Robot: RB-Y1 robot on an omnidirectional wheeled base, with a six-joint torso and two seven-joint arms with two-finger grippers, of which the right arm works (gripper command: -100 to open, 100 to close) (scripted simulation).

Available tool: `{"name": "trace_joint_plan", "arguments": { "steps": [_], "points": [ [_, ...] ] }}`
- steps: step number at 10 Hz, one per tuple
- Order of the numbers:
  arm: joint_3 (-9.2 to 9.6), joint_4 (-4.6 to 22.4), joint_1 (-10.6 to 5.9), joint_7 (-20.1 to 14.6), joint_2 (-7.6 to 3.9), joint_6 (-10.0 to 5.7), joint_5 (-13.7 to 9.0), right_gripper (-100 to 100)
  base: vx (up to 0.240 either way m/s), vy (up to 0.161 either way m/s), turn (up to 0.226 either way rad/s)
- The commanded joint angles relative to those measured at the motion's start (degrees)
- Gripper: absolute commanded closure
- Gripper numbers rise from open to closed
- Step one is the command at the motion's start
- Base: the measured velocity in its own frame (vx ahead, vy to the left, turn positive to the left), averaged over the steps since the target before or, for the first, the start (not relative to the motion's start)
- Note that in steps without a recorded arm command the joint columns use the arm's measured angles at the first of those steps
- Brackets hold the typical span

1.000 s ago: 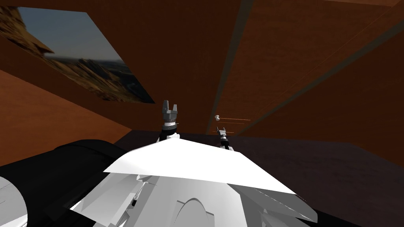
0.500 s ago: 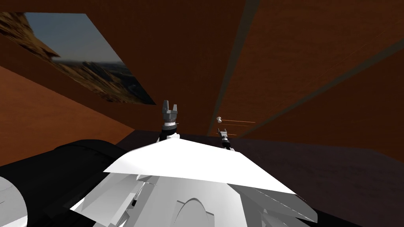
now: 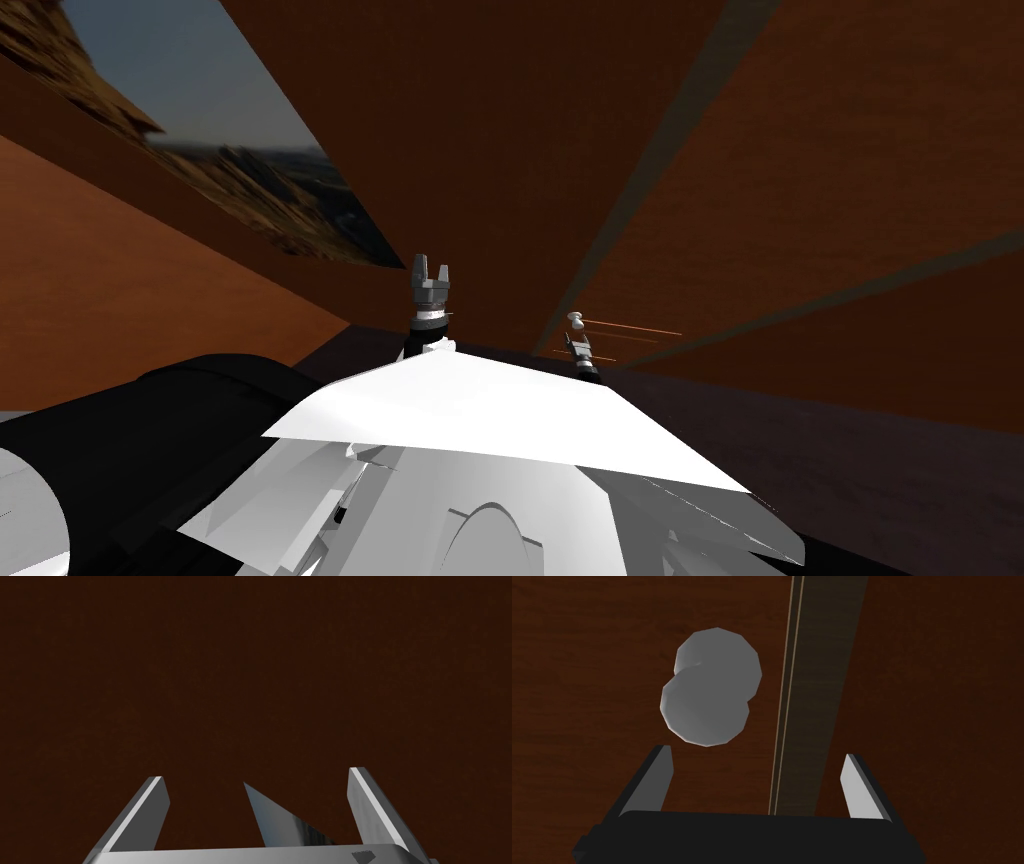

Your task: Pull the door open

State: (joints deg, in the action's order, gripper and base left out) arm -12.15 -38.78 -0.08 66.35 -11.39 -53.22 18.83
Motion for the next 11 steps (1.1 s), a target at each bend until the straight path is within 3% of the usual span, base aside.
{"name": "trace_joint_plan", "arguments": {
  "steps": [1, 2, 4, 6, 7, 11],
  "points": [
    [-0.77, 0.08, 0.74, -1.49, -1.75, -0.55, -0.65, -100, 0.209, 0.034, 0.128],
    [-0.77, 0.08, 0.74, -1.49, -1.75, -0.55, -0.65, -100, 0.144, 0.0, 0.054],
    [-1.85, 1.59, 1.3, -2.76, -3.9, -2.27, -1.52, -100, 0.162, 0.009, 0.099],
    [-1.73, 1.02, 1.56, -2.88, -3.78, -1.9, -1.44, -100, 0.07, 0.003, 0.021],
    [-1.73, 1.02, 1.56, -2.88, -3.78, -1.9, -1.44, 100, 0.002, -0.005, -0.019],
    [-1.73, 1.02, 1.56, -2.88, -3.78, -1.9, -1.44, 100, -0.006, -0.005, 0.002]
  ]
}}
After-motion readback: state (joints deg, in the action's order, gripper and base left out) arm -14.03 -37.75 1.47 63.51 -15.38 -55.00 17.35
